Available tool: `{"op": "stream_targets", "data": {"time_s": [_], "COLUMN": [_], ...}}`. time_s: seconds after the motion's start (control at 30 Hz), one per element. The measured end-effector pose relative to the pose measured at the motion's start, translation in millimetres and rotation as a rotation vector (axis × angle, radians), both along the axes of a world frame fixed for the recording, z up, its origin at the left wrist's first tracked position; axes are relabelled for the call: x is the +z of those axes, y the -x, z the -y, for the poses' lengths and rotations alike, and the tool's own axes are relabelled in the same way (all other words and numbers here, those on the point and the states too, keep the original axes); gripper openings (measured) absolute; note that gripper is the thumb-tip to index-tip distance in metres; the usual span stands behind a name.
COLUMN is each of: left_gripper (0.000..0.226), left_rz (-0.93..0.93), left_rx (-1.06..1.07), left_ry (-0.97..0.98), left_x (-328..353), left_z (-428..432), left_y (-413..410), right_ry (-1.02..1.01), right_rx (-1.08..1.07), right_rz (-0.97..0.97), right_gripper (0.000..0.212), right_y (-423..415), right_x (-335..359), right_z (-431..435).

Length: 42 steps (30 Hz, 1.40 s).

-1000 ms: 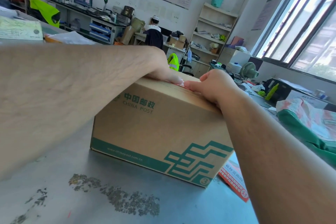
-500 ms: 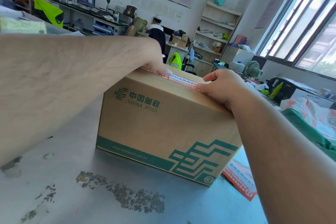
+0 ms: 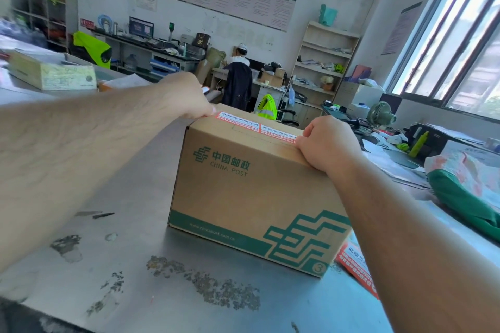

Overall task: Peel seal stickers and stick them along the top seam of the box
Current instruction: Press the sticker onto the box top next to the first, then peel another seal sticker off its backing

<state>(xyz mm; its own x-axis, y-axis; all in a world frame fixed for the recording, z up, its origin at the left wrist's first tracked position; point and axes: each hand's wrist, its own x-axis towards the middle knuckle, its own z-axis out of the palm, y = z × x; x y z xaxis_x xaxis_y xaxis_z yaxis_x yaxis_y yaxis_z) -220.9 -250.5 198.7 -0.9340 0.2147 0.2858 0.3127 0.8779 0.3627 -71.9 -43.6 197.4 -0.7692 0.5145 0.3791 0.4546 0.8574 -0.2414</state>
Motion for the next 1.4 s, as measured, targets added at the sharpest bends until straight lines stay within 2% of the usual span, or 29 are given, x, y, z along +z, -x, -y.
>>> {"op": "stream_targets", "data": {"time_s": [0.1,0.2,0.33,0.47,0.73,0.83,0.9,1.03,1.13,1.4], "left_gripper": [0.047,0.044,0.041,0.049,0.054,0.051,0.050,0.055,0.050,0.047], "left_rz": [-0.053,-0.101,-0.062,-0.035,0.232,0.169,0.129,0.146,0.167,0.192], "left_rx": [-0.070,-0.134,-0.322,-0.430,-0.642,-0.677,-0.673,-0.674,-0.657,-0.678], "left_ry": [-0.205,-0.400,-0.577,-0.598,-0.600,-0.617,-0.628,-0.699,-0.765,-0.763], "left_x": [-3,-13,-42,-85,-156,-183,-196,-201,-203,-208], "left_z": [11,18,15,4,-81,-99,-101,-98,-99,-101], "left_y": [-15,-47,-109,-157,-202,-206,-206,-199,-192,-188], "right_ry": [0.073,0.082,0.132,0.262,0.408,0.352,0.401,0.488,0.544,0.495], "right_rx": [0.048,0.074,0.102,0.038,-0.258,-0.365,-0.444,-0.539,-0.577,-0.619], "right_rz": [-0.069,-0.217,-0.419,-0.403,-0.373,-0.443,-0.419,-0.462,-0.356,-0.235], "right_gripper": [0.021,0.028,0.021,0.024,0.028,0.022,0.030,0.051,0.063,0.063], "right_y": [-15,-39,-90,-137,-175,-176,-176,-177,-173,-161], "right_x": [-5,-15,-37,-74,-152,-184,-196,-197,-192,-195], "right_z": [12,25,37,28,-39,-54,-57,-69,-77,-80]}}
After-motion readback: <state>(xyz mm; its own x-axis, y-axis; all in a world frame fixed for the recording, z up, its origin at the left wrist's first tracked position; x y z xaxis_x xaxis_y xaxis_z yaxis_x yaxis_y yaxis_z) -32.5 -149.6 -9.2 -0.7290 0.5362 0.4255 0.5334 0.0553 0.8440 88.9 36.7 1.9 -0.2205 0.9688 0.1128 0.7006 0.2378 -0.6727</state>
